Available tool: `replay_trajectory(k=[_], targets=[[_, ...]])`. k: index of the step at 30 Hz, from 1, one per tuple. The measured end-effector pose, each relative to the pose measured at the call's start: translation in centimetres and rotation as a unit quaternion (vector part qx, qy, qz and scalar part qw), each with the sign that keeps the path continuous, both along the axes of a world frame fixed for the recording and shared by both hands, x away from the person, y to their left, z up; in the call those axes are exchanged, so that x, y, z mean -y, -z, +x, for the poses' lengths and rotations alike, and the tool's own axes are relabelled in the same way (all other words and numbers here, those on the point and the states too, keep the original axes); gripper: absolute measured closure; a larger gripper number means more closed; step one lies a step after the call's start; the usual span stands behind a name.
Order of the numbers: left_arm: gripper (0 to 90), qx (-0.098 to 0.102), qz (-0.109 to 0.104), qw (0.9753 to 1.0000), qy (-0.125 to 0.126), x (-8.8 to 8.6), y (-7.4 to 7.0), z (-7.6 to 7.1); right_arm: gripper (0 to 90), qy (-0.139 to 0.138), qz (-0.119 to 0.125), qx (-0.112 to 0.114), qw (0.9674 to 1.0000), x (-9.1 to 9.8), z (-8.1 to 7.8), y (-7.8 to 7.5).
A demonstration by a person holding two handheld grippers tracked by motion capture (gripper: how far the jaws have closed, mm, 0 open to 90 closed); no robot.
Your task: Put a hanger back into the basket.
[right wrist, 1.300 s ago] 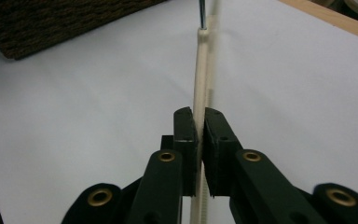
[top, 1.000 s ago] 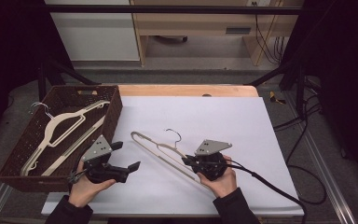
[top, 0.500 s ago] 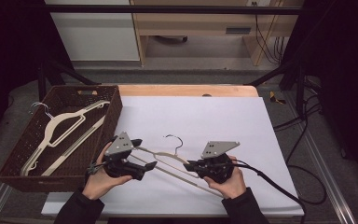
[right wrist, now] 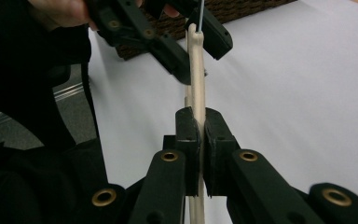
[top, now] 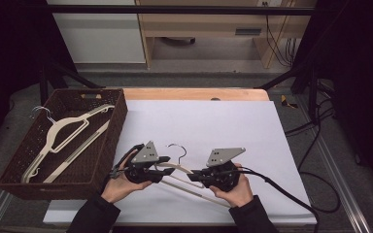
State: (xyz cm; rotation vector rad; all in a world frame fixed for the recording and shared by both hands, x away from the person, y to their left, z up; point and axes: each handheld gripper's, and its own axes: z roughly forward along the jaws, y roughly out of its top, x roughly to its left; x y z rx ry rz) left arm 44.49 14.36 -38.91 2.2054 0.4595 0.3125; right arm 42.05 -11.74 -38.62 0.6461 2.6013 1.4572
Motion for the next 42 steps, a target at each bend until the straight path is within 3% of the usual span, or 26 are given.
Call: replay_trajectory(k=[5,11,12,15,17,19,25,26,30,35,40,42], targets=[[68.0,-0.002,0.022,0.9998,0.004,0.0,0.3,-0.4,85.0,-0.001,-0.007,-0.002,1.0000,-0.1,0.1,0.2],[77.4,-0.029,0.022,0.9993,0.005,0.0,0.5,-1.0,74.9,0.044,-0.015,0.031,0.9985,-0.1,0.3,0.3],[77.9,-0.027,0.031,0.9991,0.006,-0.2,0.4,-1.0,72.8,0.048,-0.015,0.036,0.9981,-0.1,0.3,0.4],[80.5,-0.038,0.014,0.9992,0.004,-0.2,0.6,-1.3,66.2,0.068,-0.019,0.059,0.9958,-0.2,0.3,0.6],[82.1,-0.042,0.015,0.9989,0.010,-0.1,0.5,-1.5,62.3,0.075,-0.017,0.063,0.9950,-0.2,0.4,0.7],[84.3,-0.058,0.000,0.9982,0.016,0.1,0.6,-1.8,58.8,0.082,-0.017,0.068,0.9941,-0.1,0.5,0.8],[86.1,-0.052,-0.001,0.9987,0.002,0.0,0.3,-2.2,52.1,0.105,0.005,0.075,0.9916,1.6,0.3,0.3],[86.1,-0.054,-0.009,0.9985,-0.004,-0.2,0.3,-2.3,49.9,0.111,0.008,0.077,0.9908,1.9,0.2,0.2],[86.1,-0.045,-0.025,0.9984,-0.022,-1.0,-0.3,-2.4,40.3,0.149,0.039,0.079,0.9848,4.6,0.1,0.1],[86.0,-0.035,-0.036,0.9978,-0.043,-1.8,-1.1,-2.5,25.9,0.207,0.063,0.080,0.9730,8.0,0.2,0.6],[86.1,-0.030,-0.053,0.9964,-0.058,-2.8,-2.0,-2.6,14.3,0.244,0.067,0.082,0.9639,9.5,0.4,0.9],[86.0,-0.024,-0.061,0.9958,-0.064,-3.2,-2.5,-2.7,12.2,0.253,0.070,0.080,0.9618,10.0,0.5,1.0]])
